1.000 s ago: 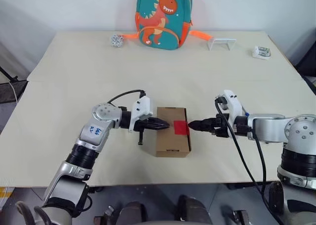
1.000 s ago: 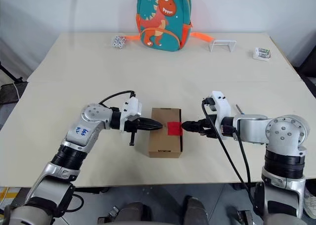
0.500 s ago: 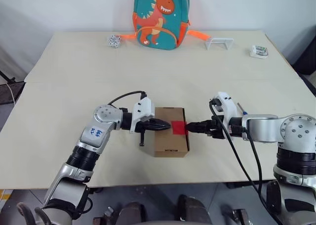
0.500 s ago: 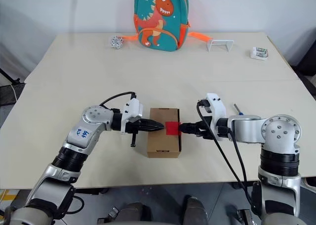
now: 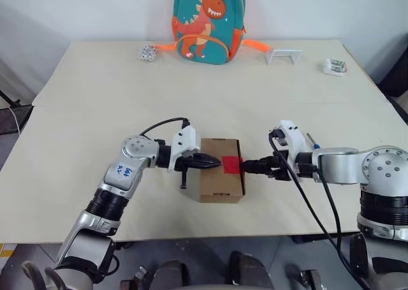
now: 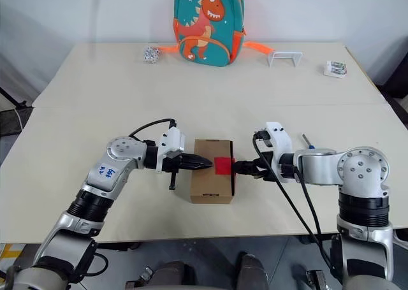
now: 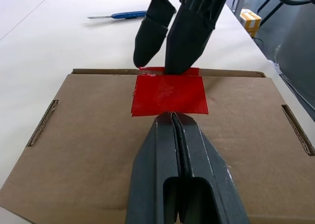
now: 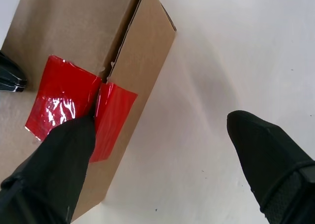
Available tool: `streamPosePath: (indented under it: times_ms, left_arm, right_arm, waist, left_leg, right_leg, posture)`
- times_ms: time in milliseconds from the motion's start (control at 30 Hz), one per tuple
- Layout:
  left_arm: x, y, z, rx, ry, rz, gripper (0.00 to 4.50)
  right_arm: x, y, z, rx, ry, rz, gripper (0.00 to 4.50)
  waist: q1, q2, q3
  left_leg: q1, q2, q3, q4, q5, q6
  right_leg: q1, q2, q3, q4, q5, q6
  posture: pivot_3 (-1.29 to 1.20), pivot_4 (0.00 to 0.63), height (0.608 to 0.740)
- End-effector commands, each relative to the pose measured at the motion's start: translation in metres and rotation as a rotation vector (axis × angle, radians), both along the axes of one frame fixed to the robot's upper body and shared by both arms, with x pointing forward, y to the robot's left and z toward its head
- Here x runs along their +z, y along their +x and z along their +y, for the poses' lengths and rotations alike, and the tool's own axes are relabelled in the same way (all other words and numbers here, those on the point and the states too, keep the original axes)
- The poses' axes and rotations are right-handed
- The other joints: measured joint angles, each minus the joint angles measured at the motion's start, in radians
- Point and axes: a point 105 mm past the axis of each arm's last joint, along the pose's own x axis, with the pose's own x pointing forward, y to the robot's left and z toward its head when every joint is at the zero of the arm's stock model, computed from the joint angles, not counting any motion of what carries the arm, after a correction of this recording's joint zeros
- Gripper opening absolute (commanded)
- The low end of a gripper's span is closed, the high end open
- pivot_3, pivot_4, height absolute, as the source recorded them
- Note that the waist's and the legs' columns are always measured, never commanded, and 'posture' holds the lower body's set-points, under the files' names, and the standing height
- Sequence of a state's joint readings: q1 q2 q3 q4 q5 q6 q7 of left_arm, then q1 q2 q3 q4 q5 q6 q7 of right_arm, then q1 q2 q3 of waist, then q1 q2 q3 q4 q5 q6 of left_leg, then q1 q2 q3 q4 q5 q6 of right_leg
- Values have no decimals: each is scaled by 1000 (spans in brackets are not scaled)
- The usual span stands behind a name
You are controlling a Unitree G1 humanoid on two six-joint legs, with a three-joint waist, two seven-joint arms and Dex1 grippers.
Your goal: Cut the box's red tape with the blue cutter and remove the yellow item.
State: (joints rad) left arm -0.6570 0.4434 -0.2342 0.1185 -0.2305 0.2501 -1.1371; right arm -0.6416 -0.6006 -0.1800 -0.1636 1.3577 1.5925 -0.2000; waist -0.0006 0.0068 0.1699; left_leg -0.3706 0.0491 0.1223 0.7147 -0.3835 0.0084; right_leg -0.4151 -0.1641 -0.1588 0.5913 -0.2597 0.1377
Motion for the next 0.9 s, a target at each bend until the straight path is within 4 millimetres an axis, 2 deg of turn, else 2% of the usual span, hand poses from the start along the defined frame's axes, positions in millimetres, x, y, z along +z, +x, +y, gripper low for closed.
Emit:
streamPosePath:
  times_ms: [33, 200, 267, 433, 767, 900]
  left_arm:
    - [-4, -6, -4, -25, 8, 3, 0]
    - [-6, -7, -6, -38, 14, 13, 0]
    - [-7, -7, -7, -41, 15, 15, 0]
    - [-9, -7, -6, -34, 25, 25, 0]
    - [-14, -9, -3, -10, 44, 56, 0]
    - [-15, -10, -3, -8, 46, 65, 0]
  right_arm:
    - [-13, -6, 5, 24, -61, 36, 4463]
    - [-15, -2, 16, 40, -79, 29, 4463]
    - [-15, 1, 14, 25, -97, 23, 4463]
    - [-19, -1, -4, -1, -147, 37, 4463]
    - [-23, -9, -35, -45, -213, 61, 4463]
    - [-22, -7, -39, -53, -217, 54, 4463]
  waist:
    - [0, 0, 0]
    - [-4, 0, -1]
    - [-10, 1, -1]
    - [-13, 1, -2]
    - [24, 0, -3]
    - [21, 1, -3]
  left_leg:
    - [0, 0, 0, 0, 0, 0]
    - [1, 0, 0, 0, 0, 0]
    - [1, 0, 1, 0, 0, 0]
    - [2, 0, 1, 1, 0, 0]
    - [0, 0, -1, 0, 0, 1]
    - [0, 0, 0, 0, 0, 1]
  right_leg:
    - [0, 0, 0, 0, 0, 0]
    - [0, 0, 0, 0, 0, 0]
    - [0, 0, 1, 0, 0, 0]
    - [1, 0, 2, 1, 0, 0]
    - [1, 0, 0, -1, 0, 0]
    - [1, 0, 1, -1, 0, 0]
  posture:
    - [0, 150, 740]
    - [0, 150, 740]
    - [0, 150, 740]
    - [0, 150, 740]
    - [0, 150, 740]
    - [0, 150, 740]
